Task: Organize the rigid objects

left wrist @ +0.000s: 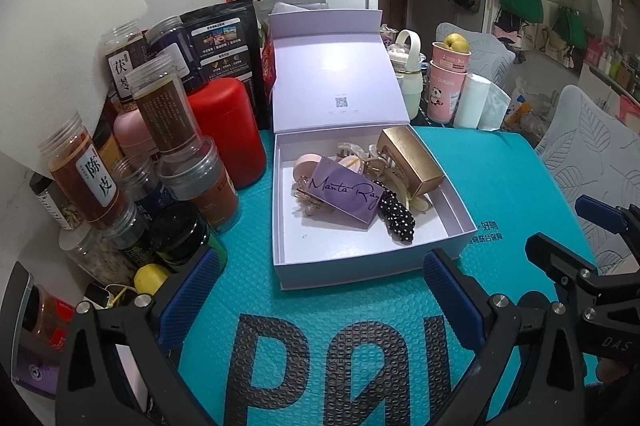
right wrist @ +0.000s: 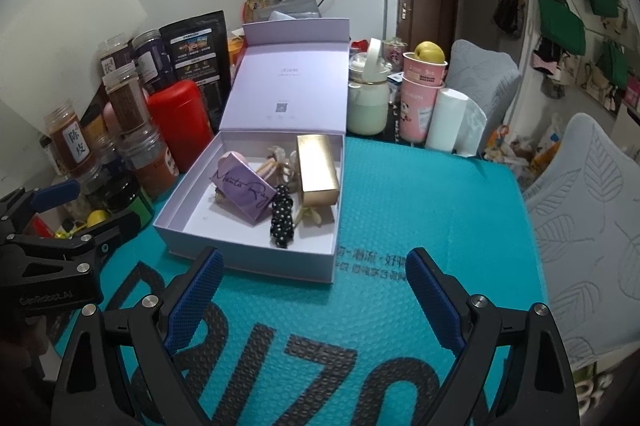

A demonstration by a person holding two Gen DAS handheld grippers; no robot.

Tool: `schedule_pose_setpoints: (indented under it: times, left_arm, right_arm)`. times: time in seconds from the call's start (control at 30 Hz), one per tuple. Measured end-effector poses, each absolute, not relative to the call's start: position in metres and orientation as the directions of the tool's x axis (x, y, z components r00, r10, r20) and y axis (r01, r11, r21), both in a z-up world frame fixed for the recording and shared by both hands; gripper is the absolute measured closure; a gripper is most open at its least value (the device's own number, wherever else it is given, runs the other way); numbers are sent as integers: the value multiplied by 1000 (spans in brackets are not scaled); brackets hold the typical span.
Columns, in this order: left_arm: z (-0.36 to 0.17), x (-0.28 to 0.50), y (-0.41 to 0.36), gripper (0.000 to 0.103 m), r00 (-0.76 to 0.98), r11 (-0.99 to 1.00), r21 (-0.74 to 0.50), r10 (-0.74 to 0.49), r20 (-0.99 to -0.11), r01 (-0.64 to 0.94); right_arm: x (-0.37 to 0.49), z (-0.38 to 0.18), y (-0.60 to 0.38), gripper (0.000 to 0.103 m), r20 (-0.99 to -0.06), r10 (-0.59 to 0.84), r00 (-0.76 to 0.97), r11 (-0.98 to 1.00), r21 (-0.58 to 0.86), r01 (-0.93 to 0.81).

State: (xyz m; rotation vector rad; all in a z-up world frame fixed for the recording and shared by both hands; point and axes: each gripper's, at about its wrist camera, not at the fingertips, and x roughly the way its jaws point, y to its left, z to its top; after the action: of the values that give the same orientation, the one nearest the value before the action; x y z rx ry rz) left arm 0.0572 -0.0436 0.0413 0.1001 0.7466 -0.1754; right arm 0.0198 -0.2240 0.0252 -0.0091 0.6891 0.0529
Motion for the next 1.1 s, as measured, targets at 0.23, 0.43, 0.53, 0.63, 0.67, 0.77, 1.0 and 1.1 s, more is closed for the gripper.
schedule_pose_setpoints:
  times: [0.23, 0.43, 0.53, 0.63, 0.67, 0.77, 1.0, 1.1]
  left_arm:
    - [43, 56, -43, 0, 722, 981, 28, -122, -681, 193]
    - [47, 53, -45, 0, 728, 980, 41, -117, -675, 195]
    - [47, 53, -47, 0, 726, 978, 46, -119, -678, 203]
    - [47, 53, -48, 0, 724, 977, 44, -123, -679, 207]
    - [47, 53, -49, 0, 724, 977, 44, -124, -679, 209]
    - [47, 53, -50, 0, 723, 976, 45, -127, -679, 214]
    - [45, 53, -56, 0, 713, 971, 44, -141, -687, 234]
    - [44, 53, -58, 0, 710, 970, 46, -143, -690, 241]
  right_arm:
    - [19, 25, -224, 10, -637, 43, 769, 999, 7, -50]
    - [18, 26, -224, 10, -636, 36, 771, 999, -1, -47]
    - [17, 27, -225, 10, -634, 33, 773, 999, -4, -46]
    - [16, 28, -226, 10, -633, 28, 774, 999, -7, -43]
    - [15, 28, -226, 10, -633, 28, 774, 999, -7, -42]
    - [15, 28, -228, 10, -635, 25, 772, 999, -7, -39]
    - [15, 28, -228, 10, -635, 23, 772, 999, -8, -36]
    - [14, 27, -229, 10, -637, 20, 771, 999, -7, -32]
